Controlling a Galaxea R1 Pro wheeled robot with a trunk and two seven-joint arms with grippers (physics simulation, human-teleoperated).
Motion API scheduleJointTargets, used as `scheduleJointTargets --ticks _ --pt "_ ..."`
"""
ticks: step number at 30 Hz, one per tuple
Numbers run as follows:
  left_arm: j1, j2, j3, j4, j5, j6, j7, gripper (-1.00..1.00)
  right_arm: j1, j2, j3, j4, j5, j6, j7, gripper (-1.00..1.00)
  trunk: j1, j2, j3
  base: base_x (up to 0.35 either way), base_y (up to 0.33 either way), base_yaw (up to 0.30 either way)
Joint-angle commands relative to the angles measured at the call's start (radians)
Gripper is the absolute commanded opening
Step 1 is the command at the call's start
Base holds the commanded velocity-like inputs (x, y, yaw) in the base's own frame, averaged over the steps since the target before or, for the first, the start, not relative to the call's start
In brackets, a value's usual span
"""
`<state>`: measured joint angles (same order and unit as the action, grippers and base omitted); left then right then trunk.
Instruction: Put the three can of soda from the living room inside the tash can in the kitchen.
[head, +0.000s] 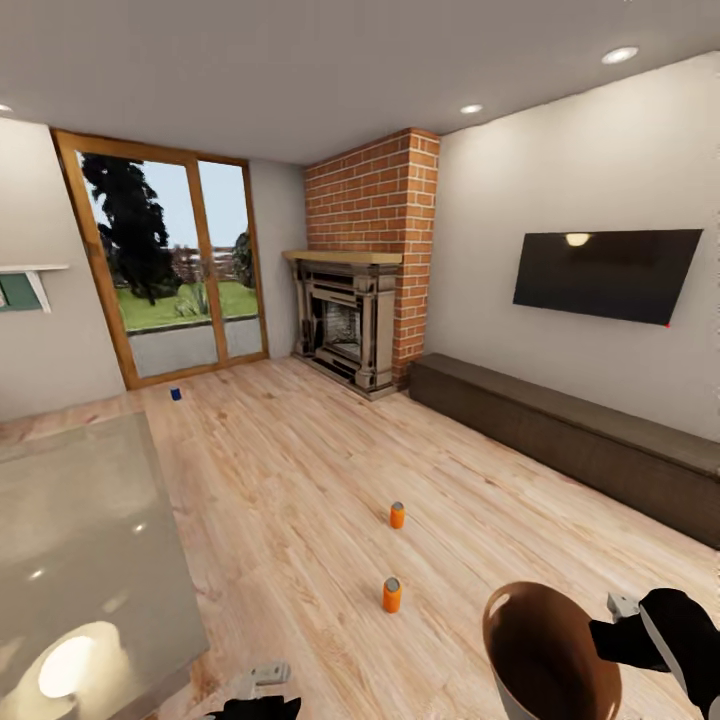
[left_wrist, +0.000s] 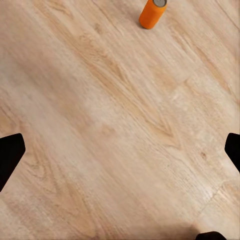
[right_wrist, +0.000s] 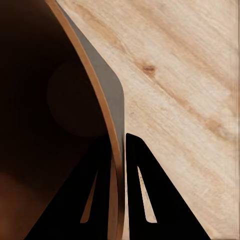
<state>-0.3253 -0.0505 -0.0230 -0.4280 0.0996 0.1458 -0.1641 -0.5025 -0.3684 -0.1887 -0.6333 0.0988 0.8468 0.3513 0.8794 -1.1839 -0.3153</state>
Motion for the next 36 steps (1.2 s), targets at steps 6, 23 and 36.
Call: scheduleJointTargets --ticks 6,23,36 --pt "-0.001 0.001 0.000 0.005 0.000 0.000 0.000 1.00 -0.001 0.000 -0.001 0.000 -0.025 0.003 0.008 -1.00 0.000 0.000 0.000 0.148 0.000 -0.052" --pt "-0.001 0.000 0.000 0.006 0.000 -0.002 0.000 1.00 -0.001 -0.001 0.000 0.000 -0.025 0.006 0.009 -1.00 0.000 0.000 0.000 0.331 0.000 -0.188" --pt "0.000 0.001 0.000 0.006 0.000 -0.016 0.000 1.00 -0.001 -0.001 0.002 0.000 -0.025 0.006 0.008 -1.00 0.000 0.000 0.000 0.310 0.000 -0.205"
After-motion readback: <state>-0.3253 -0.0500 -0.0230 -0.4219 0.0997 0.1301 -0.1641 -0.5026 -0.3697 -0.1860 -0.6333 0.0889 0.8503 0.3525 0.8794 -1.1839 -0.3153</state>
